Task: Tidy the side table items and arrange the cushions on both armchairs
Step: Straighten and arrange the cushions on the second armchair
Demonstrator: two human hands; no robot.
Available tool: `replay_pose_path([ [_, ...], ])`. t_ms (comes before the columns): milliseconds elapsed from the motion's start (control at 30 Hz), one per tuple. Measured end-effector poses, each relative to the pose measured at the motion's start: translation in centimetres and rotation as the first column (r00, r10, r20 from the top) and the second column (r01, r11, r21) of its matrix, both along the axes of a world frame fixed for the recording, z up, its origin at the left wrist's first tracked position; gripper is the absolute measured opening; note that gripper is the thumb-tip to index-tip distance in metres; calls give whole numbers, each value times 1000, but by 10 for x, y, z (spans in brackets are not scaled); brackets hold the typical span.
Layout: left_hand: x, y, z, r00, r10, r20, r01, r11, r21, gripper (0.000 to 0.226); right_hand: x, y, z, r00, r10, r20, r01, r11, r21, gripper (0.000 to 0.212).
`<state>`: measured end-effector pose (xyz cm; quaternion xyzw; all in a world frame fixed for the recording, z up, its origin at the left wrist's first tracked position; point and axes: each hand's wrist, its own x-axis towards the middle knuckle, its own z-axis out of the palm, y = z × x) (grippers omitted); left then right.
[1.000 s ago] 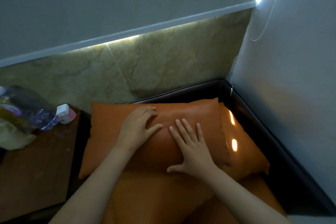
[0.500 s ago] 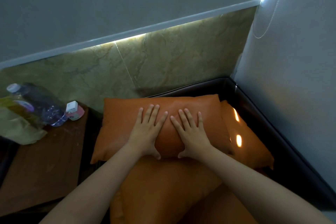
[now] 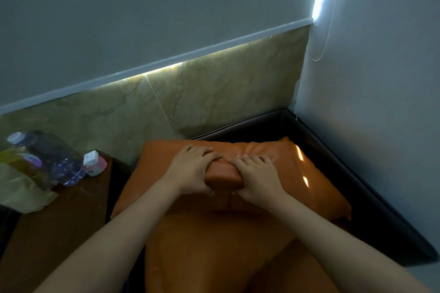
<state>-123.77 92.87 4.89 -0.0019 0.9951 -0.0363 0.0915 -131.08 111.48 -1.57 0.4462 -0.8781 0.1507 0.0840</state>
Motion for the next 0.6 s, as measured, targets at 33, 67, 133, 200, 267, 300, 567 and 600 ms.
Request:
replay_pose_path([
  [33, -4, 5, 5, 999, -27, 31, 27, 1000, 13, 104, 2, 9, 4, 1000, -21, 11, 21, 1000, -2, 83],
  [67, -8, 11, 8, 996, -60, 59, 58, 998, 24, 104, 5, 19, 6, 999, -45, 27, 45, 999, -5, 83],
  [133, -18, 28, 9, 987, -135, 91, 133, 990, 37, 104, 7, 41, 6, 993, -94, 67, 94, 996, -5, 81],
  [200, -32, 49, 6, 973, -214, 92, 210, 977, 45, 102, 7, 67, 2, 983, -148, 109, 149, 989, -2, 80],
  [267, -47, 74, 0, 951, -292, 101, 287, 956, 59, 102, 7, 95, -2, 966, -216, 140, 218, 976, 4, 80],
  [300, -54, 88, -4, 938, -331, 102, 325, 943, 70, 102, 7, 109, -5, 956, -250, 151, 252, 968, 8, 80],
  [567, -90, 198, -51, 879, -462, -120, 476, 868, 144, 88, 6, 225, -30, 703, -600, 381, 595, 790, 147, 85],
  [600, -90, 211, -58, 879, -444, -173, 468, 873, 138, 81, 5, 238, -35, 639, -636, 432, 630, 755, 180, 84],
])
